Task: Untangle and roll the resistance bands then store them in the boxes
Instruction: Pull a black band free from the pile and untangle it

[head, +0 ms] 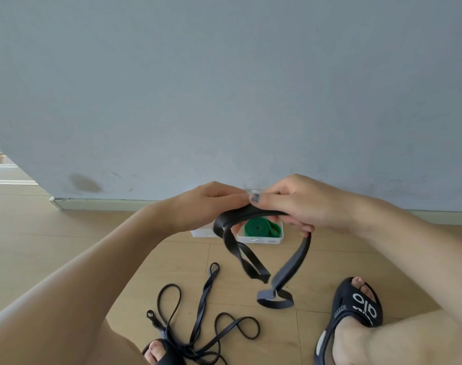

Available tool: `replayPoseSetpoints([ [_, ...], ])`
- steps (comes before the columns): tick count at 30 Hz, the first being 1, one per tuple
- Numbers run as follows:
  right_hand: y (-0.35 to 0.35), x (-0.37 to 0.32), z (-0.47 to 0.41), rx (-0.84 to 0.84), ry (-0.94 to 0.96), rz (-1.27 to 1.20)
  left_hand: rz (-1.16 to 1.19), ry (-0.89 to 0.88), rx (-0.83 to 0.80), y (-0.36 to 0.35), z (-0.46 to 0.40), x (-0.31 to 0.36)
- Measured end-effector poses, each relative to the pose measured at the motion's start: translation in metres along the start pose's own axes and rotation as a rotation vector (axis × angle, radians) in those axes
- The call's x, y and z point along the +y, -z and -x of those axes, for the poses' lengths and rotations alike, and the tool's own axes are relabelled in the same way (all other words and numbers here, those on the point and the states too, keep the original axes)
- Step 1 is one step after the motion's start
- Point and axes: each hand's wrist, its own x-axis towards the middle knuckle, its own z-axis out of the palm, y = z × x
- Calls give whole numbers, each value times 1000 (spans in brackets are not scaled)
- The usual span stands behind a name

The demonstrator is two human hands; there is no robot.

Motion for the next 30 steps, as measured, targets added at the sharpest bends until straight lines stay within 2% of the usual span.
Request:
replayPoseSetpoints([
  [7, 24, 6, 9, 79, -62, 43, -50, 111, -137, 1, 8, -3],
  [12, 23, 7, 8, 146, -73, 69, 98, 92, -126, -2, 5, -9],
  [19, 26, 8, 8, 143, -66, 40, 320, 79, -123, 1, 9, -12],
  [24, 27, 9, 9, 123, -6, 4, 350, 19, -100, 1, 9, -12],
  [27, 29, 9, 8, 142, 16, -44, 475, 14, -147, 2, 9, -11],
  [30, 30, 8, 8, 149, 18, -75, 451, 23, -205, 0, 9, -9],
])
